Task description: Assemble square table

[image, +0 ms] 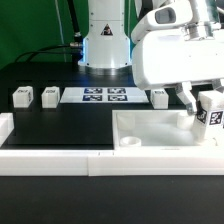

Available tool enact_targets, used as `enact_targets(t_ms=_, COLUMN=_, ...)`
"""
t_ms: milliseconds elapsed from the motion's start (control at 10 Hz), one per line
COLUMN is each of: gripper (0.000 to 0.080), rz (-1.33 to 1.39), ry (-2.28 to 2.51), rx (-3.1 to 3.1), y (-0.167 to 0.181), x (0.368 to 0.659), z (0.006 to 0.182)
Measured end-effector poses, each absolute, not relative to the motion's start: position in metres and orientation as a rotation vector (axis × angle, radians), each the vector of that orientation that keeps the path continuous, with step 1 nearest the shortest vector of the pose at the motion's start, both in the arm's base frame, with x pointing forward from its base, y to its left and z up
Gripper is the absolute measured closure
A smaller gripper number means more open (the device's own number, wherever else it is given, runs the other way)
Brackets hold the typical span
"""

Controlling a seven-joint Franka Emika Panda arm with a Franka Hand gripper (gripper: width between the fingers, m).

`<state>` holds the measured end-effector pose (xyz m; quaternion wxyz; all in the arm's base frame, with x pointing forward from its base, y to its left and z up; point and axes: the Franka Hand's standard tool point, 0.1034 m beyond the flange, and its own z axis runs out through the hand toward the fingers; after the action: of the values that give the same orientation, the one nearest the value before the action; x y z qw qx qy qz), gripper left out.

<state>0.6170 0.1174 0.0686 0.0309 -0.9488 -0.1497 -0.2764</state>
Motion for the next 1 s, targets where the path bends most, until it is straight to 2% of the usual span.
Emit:
enact_targets(t_ms=400, gripper=0.0503, rz=-0.869, ry=-0.459, rx=-2.92, y=0.117, x=0.6164, z=0.0683)
enact_targets(t_ms=500, gripper=0.0298, rz=-0.869, ry=-0.459, rx=-2.92, y=0.117, x=0.6164, z=0.0683)
enact_targets(t_ms=600, gripper=0.0197, rz=-0.869, ry=-0.459, rx=-2.92, y=0.117, x=0.6164, z=0.0683)
enact_targets(t_ms=700, gripper=0.0161, rz=-0.869, ry=-0.459, rx=-2.92, y=0.117, x=0.6164, z=0.0683)
enact_targets(t_ms=1000, gripper=0.0152, rz=-0.869, ry=-0.459, rx=-2.92, y=0.1169, x=0.6164, z=0.0683)
